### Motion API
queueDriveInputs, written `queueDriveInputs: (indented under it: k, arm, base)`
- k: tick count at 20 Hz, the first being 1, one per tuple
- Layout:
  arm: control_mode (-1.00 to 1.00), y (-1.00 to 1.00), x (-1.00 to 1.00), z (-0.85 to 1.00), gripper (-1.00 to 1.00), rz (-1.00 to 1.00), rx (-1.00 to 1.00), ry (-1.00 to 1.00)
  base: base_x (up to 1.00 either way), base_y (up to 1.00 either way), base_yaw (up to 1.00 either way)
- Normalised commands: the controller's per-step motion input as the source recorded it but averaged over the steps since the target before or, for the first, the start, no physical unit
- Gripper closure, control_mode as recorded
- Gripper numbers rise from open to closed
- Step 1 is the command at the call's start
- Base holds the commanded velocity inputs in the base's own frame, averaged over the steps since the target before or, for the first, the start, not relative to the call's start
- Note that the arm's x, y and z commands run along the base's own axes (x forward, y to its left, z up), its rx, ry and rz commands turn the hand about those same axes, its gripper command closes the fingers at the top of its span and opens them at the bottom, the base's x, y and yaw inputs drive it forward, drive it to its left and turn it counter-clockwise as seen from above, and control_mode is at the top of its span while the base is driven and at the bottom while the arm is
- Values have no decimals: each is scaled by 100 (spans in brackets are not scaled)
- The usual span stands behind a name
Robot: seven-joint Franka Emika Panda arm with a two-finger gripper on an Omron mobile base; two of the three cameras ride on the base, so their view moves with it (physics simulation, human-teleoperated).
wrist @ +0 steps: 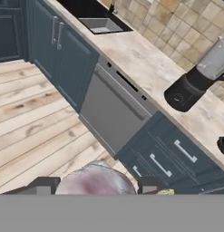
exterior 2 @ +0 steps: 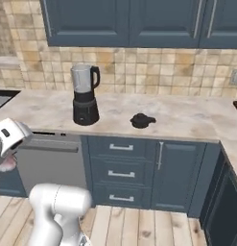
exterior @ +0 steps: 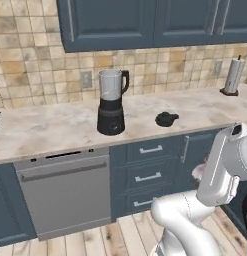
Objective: Grab the garlics from the fridge, place them in the blender, close the lid, and turn on the blender to create a marinade.
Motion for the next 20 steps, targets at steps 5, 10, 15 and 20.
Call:
queueDriveInputs:
  k: [5, 10, 15, 20]
  arm:
    - [100, 0, 0, 0, 100, 0, 0, 0]
    - [100, 0, 0, 0, 100, 0, 0, 0]
    - [100, 0, 0, 0, 100, 0, 0, 0]
    - [100, 0, 0, 0, 100, 0, 0, 0]
  base:
    - [93, -25, 31]
    - [67, -59, 20]
    - [61, -50, 8]
    - [29, -13, 13]
